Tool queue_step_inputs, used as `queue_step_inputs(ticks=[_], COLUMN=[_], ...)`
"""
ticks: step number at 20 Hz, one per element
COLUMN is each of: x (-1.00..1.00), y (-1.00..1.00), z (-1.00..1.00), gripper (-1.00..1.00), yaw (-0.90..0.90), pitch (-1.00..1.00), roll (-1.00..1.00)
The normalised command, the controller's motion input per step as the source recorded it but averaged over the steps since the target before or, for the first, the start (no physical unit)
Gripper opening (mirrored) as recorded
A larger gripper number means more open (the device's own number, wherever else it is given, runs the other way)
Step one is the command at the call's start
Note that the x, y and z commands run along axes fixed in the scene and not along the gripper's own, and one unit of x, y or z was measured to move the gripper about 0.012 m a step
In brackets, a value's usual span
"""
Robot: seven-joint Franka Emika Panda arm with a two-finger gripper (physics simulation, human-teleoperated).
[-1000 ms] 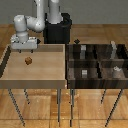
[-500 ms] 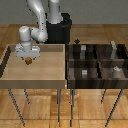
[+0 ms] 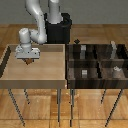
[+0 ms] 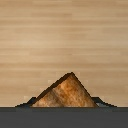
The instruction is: Place the loaf of bread into the appropriate compartment.
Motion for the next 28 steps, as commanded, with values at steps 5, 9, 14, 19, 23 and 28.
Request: queue_step_inputs(ticks=[5, 9, 14, 19, 23, 28], x=[0.00, 0.00, 0.00, 0.00, 0.00, 0.00], y=[0.00, 0.00, 0.40, 1.00, 1.00, 1.00], z=[0.80, 1.00, 0.40, 0.00, 0.00, 0.00], gripper=[-1.00, -1.00, -1.00, -1.00, -1.00, -1.00], yaw=[0.00, 0.00, 0.00, 0.00, 0.00, 0.00], pitch=[0.00, 0.00, 0.00, 0.00, 0.00, 0.00], roll=[0.00, 0.00, 0.00, 0.00, 0.00, 0.00])
